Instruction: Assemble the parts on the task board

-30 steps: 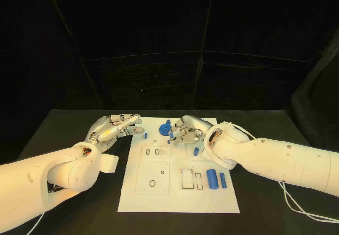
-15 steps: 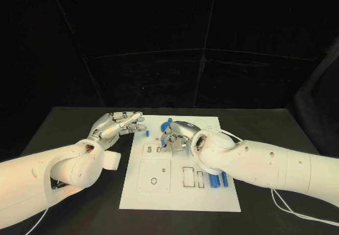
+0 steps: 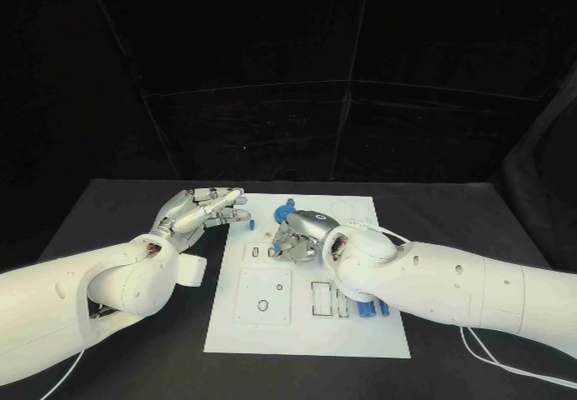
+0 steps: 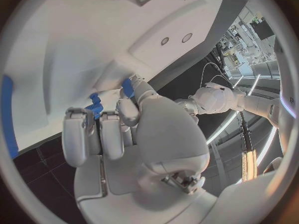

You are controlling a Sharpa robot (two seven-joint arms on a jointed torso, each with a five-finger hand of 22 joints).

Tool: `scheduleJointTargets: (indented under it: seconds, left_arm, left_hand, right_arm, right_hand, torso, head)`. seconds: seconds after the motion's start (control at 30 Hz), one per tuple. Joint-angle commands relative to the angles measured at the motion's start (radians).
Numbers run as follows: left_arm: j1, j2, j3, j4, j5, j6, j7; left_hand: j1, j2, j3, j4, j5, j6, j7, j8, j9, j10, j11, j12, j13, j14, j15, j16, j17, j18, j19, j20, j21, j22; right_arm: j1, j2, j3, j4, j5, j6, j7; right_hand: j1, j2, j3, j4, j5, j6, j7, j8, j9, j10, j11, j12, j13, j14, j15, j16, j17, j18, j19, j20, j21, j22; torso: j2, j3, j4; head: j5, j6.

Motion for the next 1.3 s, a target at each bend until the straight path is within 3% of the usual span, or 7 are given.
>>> scheduleJointTargets:
  seconds: [0.03, 0.23, 0.5, 1.0, 1.17, 1.3]
  left_arm:
    - [0.002, 0.0, 0.001, 0.001, 0.003, 0.015, -0.001]
    - [0.002, 0.0, 0.001, 0.001, 0.003, 0.016, -0.001]
    - [0.002, -0.001, 0.001, 0.0, 0.003, 0.016, -0.003]
    - [0.002, -0.001, 0.001, -0.003, 0.003, 0.017, -0.004]
    - [0.002, -0.001, 0.001, -0.004, 0.003, 0.017, -0.005]
    - [0.002, -0.001, 0.001, -0.005, 0.003, 0.018, -0.006]
  left_hand:
    - [-0.005, 0.004, -0.001, -0.006, -0.002, 0.0, 0.009, -0.006, -0.001, -0.001, 0.006, -0.003, -0.001, 0.007, 0.001, -0.006, 0.001, 0.015, 0.008, 0.003, -0.004, -0.001]
    - [-0.005, 0.004, -0.001, -0.006, -0.002, 0.0, 0.009, -0.006, -0.001, -0.001, 0.006, -0.003, -0.001, 0.007, 0.001, -0.006, 0.001, 0.015, 0.008, 0.003, -0.004, -0.001]
    - [-0.005, 0.004, -0.001, -0.006, -0.002, 0.0, 0.009, -0.006, -0.001, -0.001, 0.006, -0.003, -0.001, 0.007, 0.001, -0.006, 0.001, 0.015, 0.008, 0.003, -0.004, -0.001]
    - [-0.006, 0.005, -0.001, -0.008, -0.002, 0.001, 0.008, -0.006, -0.001, 0.001, 0.005, -0.003, -0.001, 0.007, 0.001, -0.007, 0.001, 0.015, 0.008, 0.003, -0.005, -0.002]
    - [-0.006, 0.005, -0.001, -0.008, -0.002, 0.001, 0.008, -0.006, -0.001, 0.001, 0.005, -0.003, -0.001, 0.007, 0.001, -0.007, 0.001, 0.015, 0.008, 0.003, -0.005, -0.002]
    - [-0.006, 0.005, -0.001, -0.008, -0.002, 0.001, 0.008, -0.006, -0.001, 0.001, 0.005, -0.003, -0.001, 0.007, 0.001, -0.007, 0.001, 0.015, 0.008, 0.003, -0.005, -0.002]
  right_arm:
    - [-0.001, -0.002, 0.0, 0.005, -0.028, 0.029, -0.012]
    - [-0.004, -0.001, 0.0, 0.004, -0.031, 0.046, -0.015]
    - [-0.007, -0.002, -0.001, 0.001, -0.059, 0.057, -0.033]
    - [-0.01, -0.004, -0.001, 0.007, -0.084, 0.056, -0.049]
    - [-0.01, -0.004, -0.001, 0.008, -0.085, 0.042, -0.051]
    - [-0.01, -0.004, -0.001, 0.009, -0.085, 0.024, -0.053]
  right_hand:
    - [-0.014, -0.002, 0.008, 0.001, 0.006, 0.027, -0.021, 0.004, 0.001, 0.001, -0.002, -0.001, 0.0, 0.064, -0.005, -0.006, 0.068, 0.0, -0.004, 0.0, -0.006, 0.104]
    - [-0.02, -0.007, 0.01, 0.002, 0.005, 0.027, -0.021, 0.004, 0.001, 0.002, -0.002, -0.001, 0.0, 0.064, -0.005, -0.005, 0.068, 0.0, -0.004, 0.0, -0.006, 0.104]
    - [-0.044, -0.034, 0.015, 0.006, -0.001, 0.004, -0.012, -0.013, -0.004, -0.012, 0.004, -0.025, -0.018, 0.064, -0.001, -0.007, 0.067, 0.001, -0.008, 0.002, -0.009, 0.098]
    - [-0.072, -0.062, 0.022, 0.014, 0.001, -0.024, -0.003, -0.026, -0.005, -0.034, 0.013, -0.061, -0.048, 0.063, 0.006, -0.011, 0.062, 0.003, -0.014, 0.009, -0.013, 0.092]
    - [-0.115, -0.092, 0.007, 0.036, -0.038, -0.049, 0.001, -0.028, -0.005, -0.054, 0.019, -0.096, -0.081, 0.061, 0.012, -0.015, 0.056, 0.004, -0.019, 0.014, -0.018, 0.084]
    - [-0.165, -0.123, -0.041, 0.074, -0.037, -0.094, 0.009, -0.028, -0.007, -0.08, 0.027, -0.133, -0.118, 0.059, 0.018, -0.021, 0.049, 0.007, -0.028, 0.021, -0.025, 0.072]
  torso:
    - [0.0, -0.0002, -0.0003]
    - [0.0, -0.0001, -0.0007]
    - [0.0, -0.0006, 0.0003]
    - [0.0, -0.0001, -0.0008]
    - [-0.001, -0.0003, -0.0007]
    - [-0.001, -0.0003, -0.0001]
  head:
    - [0.001, -0.002]
    - [0.001, -0.004]
    - [0.0, -0.006]
    - [0.0, -0.008]
    - [0.0, -0.008]
    - [-0.001, -0.007]
